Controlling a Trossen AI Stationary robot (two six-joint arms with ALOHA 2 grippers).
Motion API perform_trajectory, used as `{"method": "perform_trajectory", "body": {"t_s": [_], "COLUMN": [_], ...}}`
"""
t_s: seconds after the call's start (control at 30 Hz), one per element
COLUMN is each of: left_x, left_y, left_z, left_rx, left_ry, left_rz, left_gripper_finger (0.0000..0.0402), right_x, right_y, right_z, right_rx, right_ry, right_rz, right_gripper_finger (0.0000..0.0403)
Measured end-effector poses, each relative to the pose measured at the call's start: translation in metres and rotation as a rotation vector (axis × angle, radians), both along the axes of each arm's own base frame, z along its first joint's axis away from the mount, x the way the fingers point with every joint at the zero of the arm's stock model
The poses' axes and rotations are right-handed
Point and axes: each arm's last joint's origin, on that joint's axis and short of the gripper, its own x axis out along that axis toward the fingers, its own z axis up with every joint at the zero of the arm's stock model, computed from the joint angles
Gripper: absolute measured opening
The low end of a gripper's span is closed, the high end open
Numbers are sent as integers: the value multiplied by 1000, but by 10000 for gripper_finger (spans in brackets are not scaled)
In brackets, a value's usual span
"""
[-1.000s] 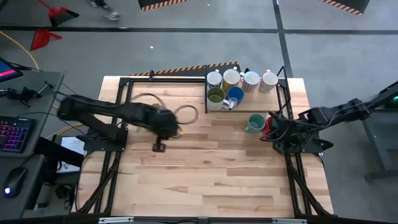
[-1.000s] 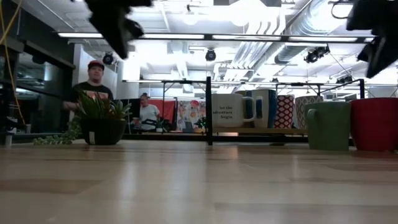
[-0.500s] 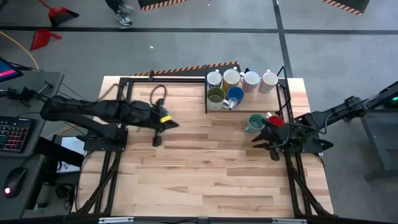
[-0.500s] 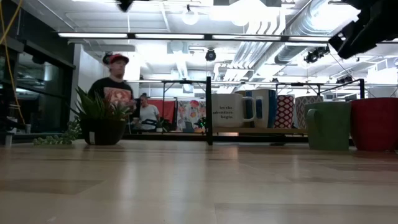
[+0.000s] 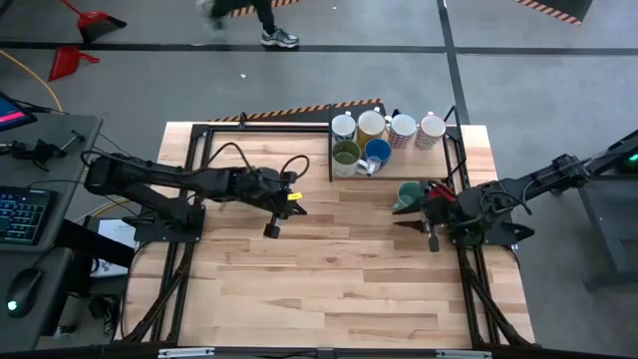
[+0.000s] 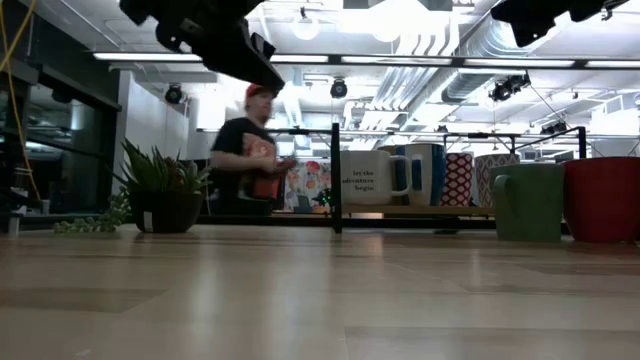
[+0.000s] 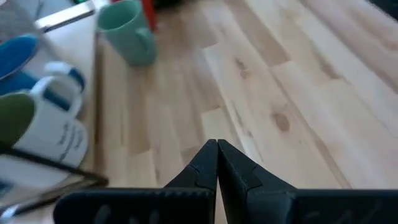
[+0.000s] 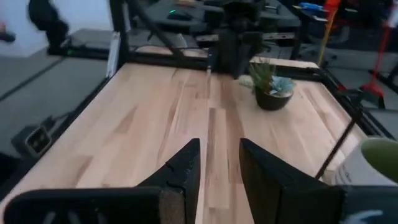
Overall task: Place coffee mugs
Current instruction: Put the green mug on the shelf
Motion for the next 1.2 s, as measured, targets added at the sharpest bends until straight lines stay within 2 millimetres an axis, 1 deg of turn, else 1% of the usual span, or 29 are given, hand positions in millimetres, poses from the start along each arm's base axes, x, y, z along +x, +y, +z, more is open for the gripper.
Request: {"method": "perform_trajectory", "body": {"t_s": [0.13,0.23,0.37,0.47,0.6,0.67,0.77,0.9,0.97,1.03,1.1,1.2], "left_x": [-4,-4,-3,0,2,0,-4,-10,-11,-11,-11,-9], "left_y": [8,14,20,21,25,34,49,61,66,67,65,64], "left_z": [-5,-1,0,5,9,4,-4,-13,-13,-13,-12,-8], "left_rx": [-16,-24,-62,-52,9,27,-18,-83,-110,-127,-150,-207], "left_ry": [-1,-49,-63,-122,-203,-222,-283,-300,-306,-307,-312,-345], "left_rz": [-119,-170,-124,-123,-144,-119,-76,-37,-5,8,4,24], "left_gripper_finger": [0,0,0,0,0,0,0,0,0,0,0,0], "right_x": [0,1,2,2,3,3,4,4,4,4,4,5], "right_y": [-3,-6,-10,-13,-16,-16,-18,-22,-23,-24,-25,-28], "right_z": [0,0,0,0,0,0,0,0,0,0,0,0], "right_rx": [62,22,-68,-118,-111,-120,-159,-175,-175,-155,-95,25], "right_ry": [-8,-15,-18,-14,-12,-9,-6,-4,-4,-5,-13,-37], "right_rz": [-120,-202,-246,-254,-267,-258,-256,-309,-323,-334,-360,-474], "right_gripper_finger": [94,94,94,94,94,94,94,94,94,94,94,94]}}
